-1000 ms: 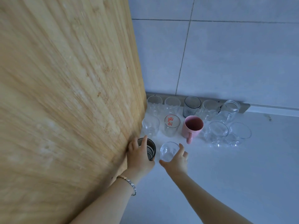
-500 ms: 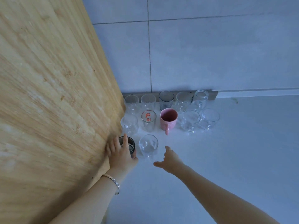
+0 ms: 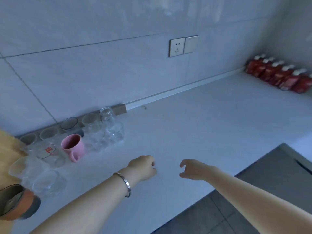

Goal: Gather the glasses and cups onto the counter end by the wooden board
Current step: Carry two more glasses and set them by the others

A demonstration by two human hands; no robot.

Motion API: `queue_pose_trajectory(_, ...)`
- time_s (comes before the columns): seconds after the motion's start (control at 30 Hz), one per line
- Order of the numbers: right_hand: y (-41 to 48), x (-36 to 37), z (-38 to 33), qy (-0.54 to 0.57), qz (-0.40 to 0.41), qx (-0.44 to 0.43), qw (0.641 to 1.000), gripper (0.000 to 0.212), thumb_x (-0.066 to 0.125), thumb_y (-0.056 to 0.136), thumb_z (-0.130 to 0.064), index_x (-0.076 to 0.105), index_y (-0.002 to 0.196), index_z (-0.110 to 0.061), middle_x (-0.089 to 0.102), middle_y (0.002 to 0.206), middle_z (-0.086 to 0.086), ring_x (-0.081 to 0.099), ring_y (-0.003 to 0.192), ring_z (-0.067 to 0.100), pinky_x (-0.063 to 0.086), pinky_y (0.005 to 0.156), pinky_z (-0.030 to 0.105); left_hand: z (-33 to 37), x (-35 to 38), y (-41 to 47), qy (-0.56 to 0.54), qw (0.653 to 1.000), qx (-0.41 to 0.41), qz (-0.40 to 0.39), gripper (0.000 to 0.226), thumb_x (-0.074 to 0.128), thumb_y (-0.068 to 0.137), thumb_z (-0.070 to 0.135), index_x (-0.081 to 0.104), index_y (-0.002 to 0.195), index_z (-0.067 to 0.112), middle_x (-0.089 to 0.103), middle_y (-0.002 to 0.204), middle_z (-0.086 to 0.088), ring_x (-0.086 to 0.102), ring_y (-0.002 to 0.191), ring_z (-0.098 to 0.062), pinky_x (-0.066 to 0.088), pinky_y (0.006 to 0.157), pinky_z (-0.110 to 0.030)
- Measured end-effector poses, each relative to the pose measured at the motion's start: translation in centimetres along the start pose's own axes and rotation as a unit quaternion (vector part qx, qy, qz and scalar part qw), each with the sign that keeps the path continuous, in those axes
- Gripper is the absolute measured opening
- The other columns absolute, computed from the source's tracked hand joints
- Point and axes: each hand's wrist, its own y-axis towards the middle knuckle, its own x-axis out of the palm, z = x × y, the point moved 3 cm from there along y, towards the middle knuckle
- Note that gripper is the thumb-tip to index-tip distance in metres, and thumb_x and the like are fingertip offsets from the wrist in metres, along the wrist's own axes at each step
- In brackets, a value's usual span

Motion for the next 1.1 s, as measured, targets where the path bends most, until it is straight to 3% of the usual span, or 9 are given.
queue_pose_trajectory(0.23,-10.5,-5.4,24.0,0.035,0.071,0.134,0.988,0.048,0.046,0.095,-0.028,0.04,0.14,-0.012,0.042,0.145,0.006,0.043,0.132,0.025,0.039,0.106,0.035,24.5,2.3,6.3,0.037,0.993,0.113,-0.026,0.037,0.05,0.089,0.027,0.051,0.125,0.015,0.053,0.134,-0.005,0.051,0.122,-0.023,0.041,0.099,-0.027)
queue_pose_trajectory(0.3,-13.3,-6.2,30.2,0.069,0.084,0.177,0.978,0.048,0.047,0.095,-0.029,0.04,0.14,-0.012,0.046,0.142,0.008,0.047,0.128,0.026,0.042,0.104,0.037,30.9,3.2,7.1,0.052,0.987,0.145,-0.04,0.034,0.05,0.09,0.024,0.055,0.121,0.011,0.057,0.129,-0.008,0.054,0.119,-0.024,0.043,0.097,-0.028)
queue_pose_trajectory(0.43,-17.9,-7.1,40.8,0.134,0.117,0.268,0.947,0.04,0.044,0.095,-0.027,0.055,0.124,-0.001,0.059,0.118,0.014,0.057,0.1,0.027,0.048,0.098,0.04,42.3,5.6,8.9,0.093,0.97,0.214,-0.067,0.032,0.051,0.088,0.024,0.059,0.115,0.01,0.061,0.124,-0.009,0.057,0.114,-0.025,0.045,0.095,-0.03)
queue_pose_trajectory(0.5,-20.4,-7.2,45.2,0.152,0.138,0.306,0.93,0.042,0.043,0.097,-0.024,0.047,0.134,-0.004,0.051,0.135,0.01,0.051,0.121,0.027,0.042,0.103,0.033,47.7,6.9,10.0,0.122,0.958,0.245,-0.081,0.032,0.051,0.088,0.025,0.058,0.117,0.013,0.06,0.125,-0.007,0.056,0.115,-0.024,0.044,0.094,-0.029)
queue_pose_trajectory(0.57,-22.8,-7.0,49.4,0.177,0.162,0.342,0.909,0.046,0.048,0.095,-0.025,0.042,0.139,-0.012,0.049,0.14,0.005,0.047,0.128,0.023,0.039,0.102,0.03,52.9,8.2,11.3,0.148,0.944,0.28,-0.089,0.032,0.05,0.088,0.027,0.058,0.117,0.015,0.06,0.126,-0.005,0.056,0.116,-0.023,0.043,0.09,-0.027)
queue_pose_trajectory(0.83,-28.4,-6.6,64.8,0.273,0.194,0.467,0.818,0.044,0.05,0.093,-0.032,0.045,0.135,-0.019,0.054,0.133,0.001,0.056,0.113,0.021,0.041,0.084,0.026,71.7,13.6,16.2,0.212,0.888,0.383,-0.14,0.032,0.048,0.087,0.027,0.057,0.116,0.017,0.061,0.123,-0.005,0.058,0.109,-0.023,0.047,0.096,-0.031)
queue_pose_trajectory(0.93,-30.5,-5.7,69.8,0.304,0.226,0.524,0.763,0.043,0.049,0.092,-0.031,0.047,0.134,-0.019,0.053,0.132,0.002,0.054,0.118,0.021,0.045,0.092,0.03,77.5,16.3,17.0,0.247,0.861,0.415,-0.161,0.035,0.047,0.088,0.027,0.054,0.121,0.019,0.059,0.126,-0.001,0.056,0.11,-0.021,0.044,0.096,-0.029)
queue_pose_trajectory(1.07,-33.1,-4.1,75.7,0.306,0.297,0.594,0.682,0.028,0.051,0.089,-0.028,0.052,0.111,-0.012,0.051,0.121,0.01,0.052,0.106,0.029,0.046,0.084,0.034,83.4,19.9,16.9,0.273,0.83,0.451,-0.183,0.035,0.046,0.088,0.027,0.054,0.121,0.019,0.059,0.126,-0.001,0.056,0.115,-0.022,0.045,0.095,-0.03)
queue_pose_trajectory(1.1,-33.8,-3.8,77.2,0.307,0.307,0.608,0.664,0.033,0.053,0.088,-0.03,0.051,0.115,-0.011,0.048,0.123,0.011,0.051,0.11,0.029,0.045,0.087,0.036,84.7,20.8,16.8,0.279,0.823,0.457,-0.188,0.035,0.046,0.089,0.028,0.054,0.122,0.019,0.059,0.127,-0.001,0.056,0.115,-0.022,0.045,0.095,-0.03)
